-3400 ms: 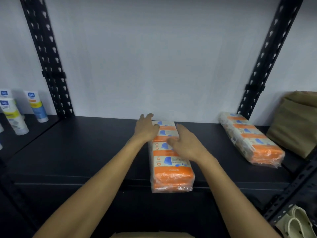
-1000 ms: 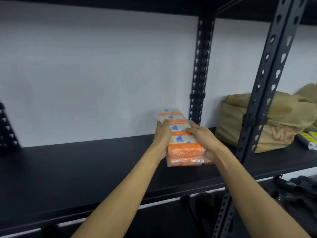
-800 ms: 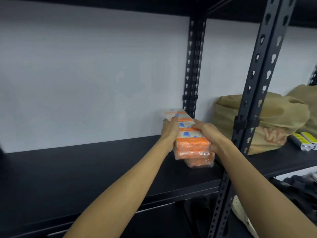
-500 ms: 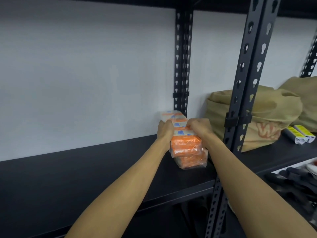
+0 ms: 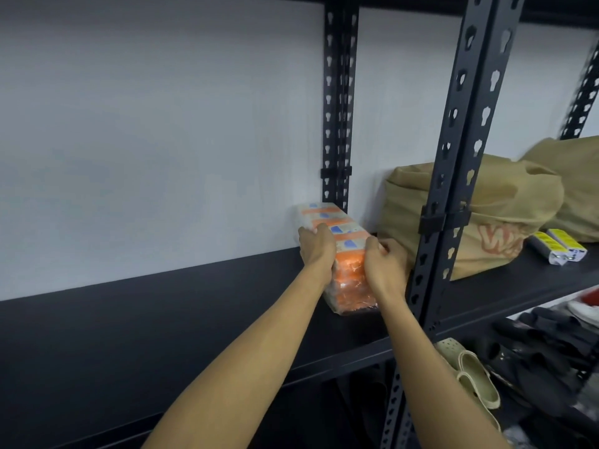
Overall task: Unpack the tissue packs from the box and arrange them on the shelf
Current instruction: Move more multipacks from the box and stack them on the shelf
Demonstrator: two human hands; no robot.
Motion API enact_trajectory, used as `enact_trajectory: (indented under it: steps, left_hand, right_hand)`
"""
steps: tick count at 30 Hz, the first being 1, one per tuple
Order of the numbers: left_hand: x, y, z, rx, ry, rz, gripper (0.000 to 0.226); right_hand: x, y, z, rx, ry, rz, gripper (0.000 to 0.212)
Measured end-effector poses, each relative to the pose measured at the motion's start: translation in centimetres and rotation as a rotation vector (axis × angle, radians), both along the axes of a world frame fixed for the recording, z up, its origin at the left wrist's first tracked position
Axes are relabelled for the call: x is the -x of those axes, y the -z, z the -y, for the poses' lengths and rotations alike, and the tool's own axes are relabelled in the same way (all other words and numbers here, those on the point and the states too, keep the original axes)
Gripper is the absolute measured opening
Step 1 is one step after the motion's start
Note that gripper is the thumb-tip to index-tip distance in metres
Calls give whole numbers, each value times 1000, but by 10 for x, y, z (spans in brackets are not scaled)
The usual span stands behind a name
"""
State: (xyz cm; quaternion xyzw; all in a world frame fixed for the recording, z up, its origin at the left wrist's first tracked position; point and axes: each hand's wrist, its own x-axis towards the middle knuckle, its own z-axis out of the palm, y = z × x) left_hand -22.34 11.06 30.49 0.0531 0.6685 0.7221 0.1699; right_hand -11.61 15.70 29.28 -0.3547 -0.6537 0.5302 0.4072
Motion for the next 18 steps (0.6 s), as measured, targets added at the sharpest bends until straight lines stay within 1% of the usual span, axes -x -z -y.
enact_trajectory:
  steps: [2,3,5,6,7,9,11,12,14,16,18]
  left_hand:
    - [2,2,-2,16,56,4,37]
    - [7,6,-5,32,76,-5,47]
    - [35,30,-25,62,95,-44,75]
    - [46,41,-33,86,100,-60,86]
    - [50,47,-36,104,108,-65,91]
    - [43,44,-25,94,131,-74,91]
    - [10,20,8,85,153,-102,83]
    - [-5,10,25,85,161,-122,78]
    - [-23,3,55,95,179,-171,67]
    - [-28,7,81,175,188,-248,58]
    - [-30,14,109,282,195,-326,59]
  right_hand:
    - [0,-4,-2,-4,7,-27,23]
    - [0,-6,-4,-19,23,-35,21]
    - [-1,-7,-6,-23,49,-52,20]
    - [0,-4,-8,-19,56,-56,21]
    - [0,-2,-9,-21,62,-54,23]
    - [0,1,-9,-37,49,-45,26]
    - [0,4,-7,-108,-5,-30,32]
    - [-1,5,-5,-200,-17,-11,35]
    - [-3,5,-2,-476,9,73,39]
    - [-7,1,5,-738,53,167,40]
    - [-10,-5,15,-917,98,234,42]
